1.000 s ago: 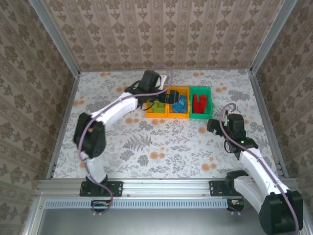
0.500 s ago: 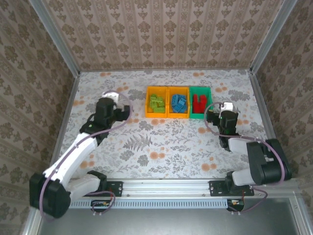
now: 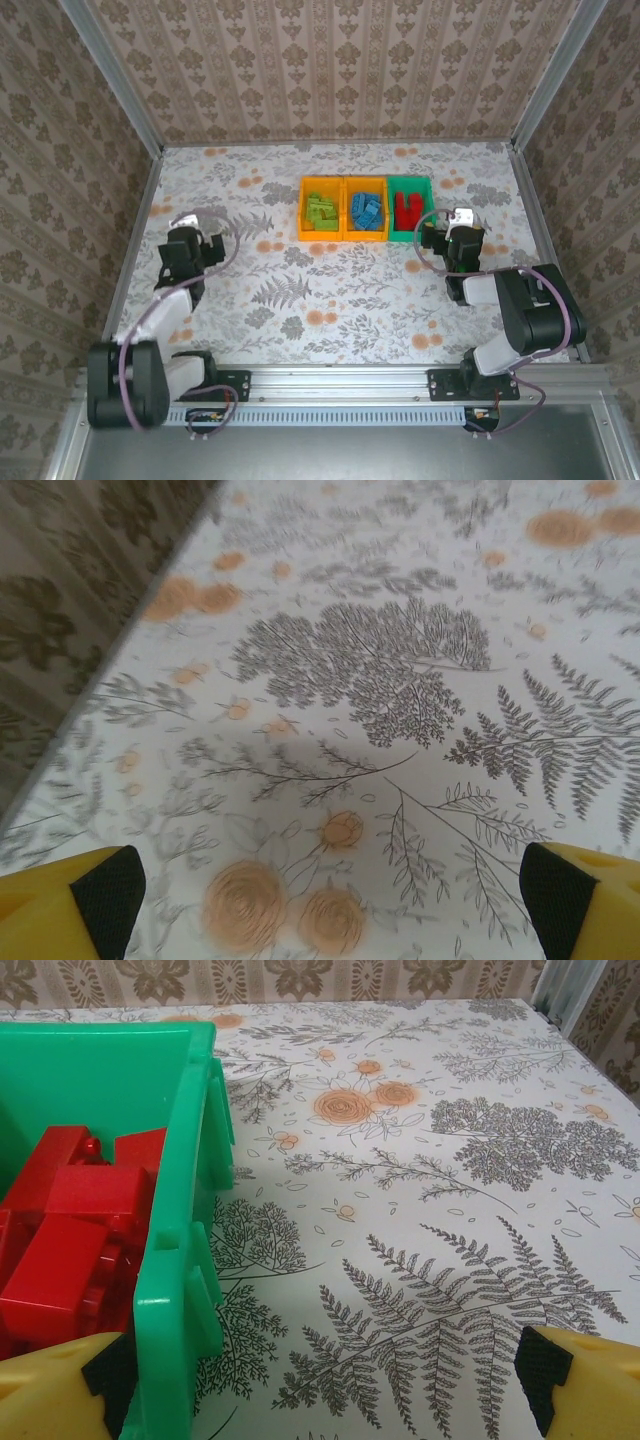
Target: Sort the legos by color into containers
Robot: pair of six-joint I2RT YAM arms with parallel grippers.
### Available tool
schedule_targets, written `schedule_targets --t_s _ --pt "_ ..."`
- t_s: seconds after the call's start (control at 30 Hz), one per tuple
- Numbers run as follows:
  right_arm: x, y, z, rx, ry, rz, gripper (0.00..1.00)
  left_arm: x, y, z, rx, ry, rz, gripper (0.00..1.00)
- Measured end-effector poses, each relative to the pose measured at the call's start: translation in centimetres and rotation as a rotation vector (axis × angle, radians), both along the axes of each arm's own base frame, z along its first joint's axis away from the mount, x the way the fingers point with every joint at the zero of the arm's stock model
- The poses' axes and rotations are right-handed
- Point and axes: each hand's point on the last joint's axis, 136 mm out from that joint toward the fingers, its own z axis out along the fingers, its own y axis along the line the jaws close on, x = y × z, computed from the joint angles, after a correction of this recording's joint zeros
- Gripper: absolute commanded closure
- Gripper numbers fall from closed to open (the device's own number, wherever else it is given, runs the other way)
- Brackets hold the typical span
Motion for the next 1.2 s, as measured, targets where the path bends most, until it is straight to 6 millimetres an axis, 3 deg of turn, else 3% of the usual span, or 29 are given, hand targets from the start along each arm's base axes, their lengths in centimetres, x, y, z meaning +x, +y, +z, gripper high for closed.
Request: schedule_targets --t_s 0.13,0.3,0.43,0.67,1.2 --pt "0.0 0.0 0.1 0.001 -0.005 0.001 0.0 2.6 -1.3 -2.8 -0.015 0.033 -0.08 0.0" --pt "0.1 0.0 0.1 0.002 -0.005 0.001 0.0 4.4 -2.5 -2.7 -0.012 -0.08 -0.161 0.0" --pt "0.1 0.0 0.1 0.002 -0.005 0.002 0.0 3.9 -2.5 -3.4 0.001 -0.112 -0.167 0.0" --pt "0.1 0.0 0.1 0.002 -0.005 0.002 0.0 4.5 -2.7 -2.0 0.01 -0.18 -0.169 0.0" --pt "0.1 0.0 0.1 0.002 -0.005 0.001 0.0 4.7 -2.6 -1.5 0.012 -0.2 -0.166 0.0"
